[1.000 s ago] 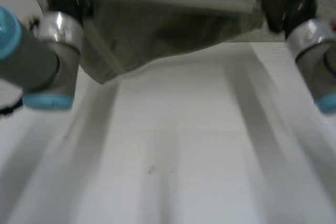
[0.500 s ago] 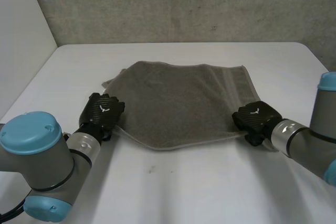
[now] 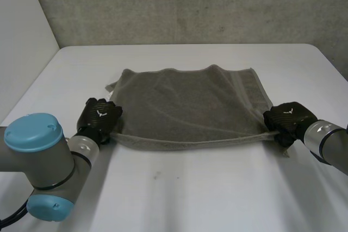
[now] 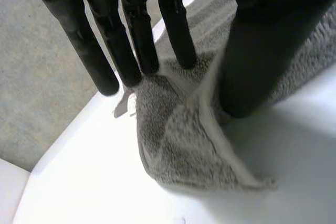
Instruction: Fold the laundry
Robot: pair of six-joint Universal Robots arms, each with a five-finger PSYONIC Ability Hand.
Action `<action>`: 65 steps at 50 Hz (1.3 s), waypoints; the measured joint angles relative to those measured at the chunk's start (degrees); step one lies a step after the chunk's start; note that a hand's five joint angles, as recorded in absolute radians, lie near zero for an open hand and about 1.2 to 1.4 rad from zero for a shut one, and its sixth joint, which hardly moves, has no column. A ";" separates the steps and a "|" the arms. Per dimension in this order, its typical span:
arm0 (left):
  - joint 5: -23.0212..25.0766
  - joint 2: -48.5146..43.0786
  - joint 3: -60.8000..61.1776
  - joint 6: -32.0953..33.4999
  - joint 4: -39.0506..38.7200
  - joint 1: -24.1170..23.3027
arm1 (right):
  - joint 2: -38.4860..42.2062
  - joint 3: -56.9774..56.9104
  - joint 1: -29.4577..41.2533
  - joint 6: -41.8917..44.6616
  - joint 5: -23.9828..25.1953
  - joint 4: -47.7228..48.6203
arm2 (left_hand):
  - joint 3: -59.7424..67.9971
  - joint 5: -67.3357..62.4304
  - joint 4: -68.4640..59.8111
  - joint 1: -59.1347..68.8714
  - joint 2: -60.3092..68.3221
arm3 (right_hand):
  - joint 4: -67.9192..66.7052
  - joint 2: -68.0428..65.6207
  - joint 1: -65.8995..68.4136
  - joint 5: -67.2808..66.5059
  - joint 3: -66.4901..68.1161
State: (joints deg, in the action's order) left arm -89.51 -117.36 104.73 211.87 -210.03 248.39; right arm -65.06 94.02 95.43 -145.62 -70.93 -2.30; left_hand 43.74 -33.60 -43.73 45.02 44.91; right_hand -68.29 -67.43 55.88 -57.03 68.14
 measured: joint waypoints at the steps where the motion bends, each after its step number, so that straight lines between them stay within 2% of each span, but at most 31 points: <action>1: 0.02 -0.06 0.01 0.00 0.05 0.07 | -0.04 0.06 0.00 0.00 -0.01 0.03 | 11.13 -9.41 -9.78 10.52 10.06 | 0.00 0.00 0.00 0.00 0.00; 2: 0.05 -0.09 0.07 0.00 0.21 0.20 | -0.17 0.16 0.00 0.00 -0.01 0.05 | 19.31 -19.51 -19.37 19.59 18.83 | 0.00 0.00 0.00 0.00 0.00; 4: 0.03 0.22 0.21 0.02 0.51 0.31 | -0.42 0.25 0.03 0.06 -0.01 0.00 | 23.96 -23.30 -23.81 21.08 22.86 | 0.00 0.00 0.00 0.00 0.00; 8: -0.08 2.44 0.85 0.19 1.95 0.21 | -1.21 0.30 0.04 0.40 -0.14 -0.32 | 25.53 -24.62 -25.55 22.00 24.43 | 0.00 0.00 0.00 0.00 0.00; 14: -0.37 11.15 2.79 1.15 11.00 -0.63 | -4.83 -0.05 -0.07 2.85 -0.44 -3.99 | 25.86 -24.99 -25.89 22.23 24.75 | 0.00 0.00 0.00 0.00 0.00; 15: -0.41 14.96 3.19 1.96 16.12 -0.97 | -6.80 -0.36 -0.17 4.70 -0.43 -6.61 | 25.86 -24.99 -25.93 22.23 24.75 | 0.00 -0.01 0.00 0.00 0.00; 17: -0.41 17.99 3.43 2.76 20.50 -1.21 | -8.42 -0.52 -0.42 6.65 -0.43 -9.13 | 25.87 -24.99 -25.96 22.24 24.79 | 0.00 -0.01 0.00 0.00 0.00; 19: -0.30 23.54 3.56 4.71 28.86 -1.58 | -12.06 -0.83 -1.65 12.38 -0.58 -15.49 | 25.92 -24.99 -25.98 22.24 24.81 | 0.00 0.00 0.00 0.00 0.00; 21: -0.18 26.85 3.47 6.33 33.79 -1.78 | -14.47 -0.99 -2.93 16.99 -0.67 -20.17 | 25.93 -24.98 -25.99 22.24 24.83 | 0.00 0.00 0.00 0.00 0.00; 27: 0.15 31.30 2.56 11.66 40.13 -2.14 | -19.83 -1.81 -6.55 27.70 -0.67 -30.59 | 25.93 -25.71 -25.99 22.99 24.83 | 0.00 0.00 0.00 0.00 0.00; 32: 0.17 28.69 0.99 14.03 38.21 -2.26 | -20.94 -2.80 -7.37 27.62 -0.42 -30.46 | 25.93 -25.75 -25.99 22.99 24.84 | 0.00 0.00 0.00 0.00 0.00; 35: 0.13 23.64 -0.92 14.78 35.09 -2.34 | -18.77 -3.20 -6.39 25.46 -0.63 -27.08 | 25.94 -26.00 -25.99 23.14 24.85 | 0.00 0.00 0.00 0.00 0.00; 40: 0.06 13.69 -4.98 14.96 31.03 -2.42 | -10.85 -5.14 -2.12 23.50 -2.59 -22.06 | 25.94 -26.07 -25.99 23.62 24.85 | 0.00 0.00 0.00 -0.07 0.00; 44: 0.04 2.99 -11.61 14.87 28.46 -2.45 | -1.75 -9.54 2.11 22.72 -6.98 -18.30 | 25.94 -26.07 -26.00 23.64 24.85 | 0.00 0.00 0.00 -0.19 0.00; 50: 0.03 -4.84 -20.31 14.83 25.50 -2.41 | 6.24 -15.98 4.55 22.30 -10.75 -11.57 | 25.94 -26.07 -26.00 23.64 24.85 | 0.00 0.00 0.00 -0.25 0.01; 51: 0.04 -6.97 -24.01 14.84 23.77 -2.40 | 8.24 -18.81 5.23 22.17 -11.52 -7.85 | 25.94 -26.07 -26.00 23.64 24.85 | 0.00 0.00 0.00 -0.25 0.01; 53: 0.03 -7.54 -25.27 14.85 23.12 -2.39 | 8.79 -19.81 5.45 22.12 -11.70 -6.54 | 25.94 -26.07 -26.00 23.64 24.85 | 0.00 0.00 0.00 -0.25 0.05; 54: 0.00 -9.03 -29.53 14.87 20.78 -2.40 | 10.06 -23.20 6.13 21.94 -12.12 -2.01 | 25.94 -26.07 -26.01 23.64 24.85 | 0.00 0.00 0.00 -0.25 0.06; 56: -0.04 -9.58 -32.28 14.84 19.22 -2.40 | 10.35 -24.58 6.39 21.82 -12.26 -0.17 | 25.94 -26.07 -26.01 23.64 24.85 | 0.00 0.00 0.00 -0.25 0.06; 59: -0.30 -9.52 -40.77 14.38 14.31 -2.36 | 8.91 -30.53 7.43 20.09 -12.80 8.62 | 25.97 -26.07 -26.02 23.64 24.86 | 0.00 0.00 0.00 -0.25 0.07; 65: -0.49 -5.26 -51.88 11.12 5.74 -2.17 | 2.29 -35.67 8.05 13.75 -13.10 22.20 | 25.97 -26.07 -26.02 23.81 24.86 | -0.01 -0.01 0.00 -0.25 0.08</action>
State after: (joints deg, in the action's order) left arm -90.00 -122.62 52.85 222.98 -204.29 246.21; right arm -62.77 58.35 103.48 -131.87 -84.03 19.89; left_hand 69.71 -59.67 -69.75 68.84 69.77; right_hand -68.30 -67.44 55.88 -57.28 68.21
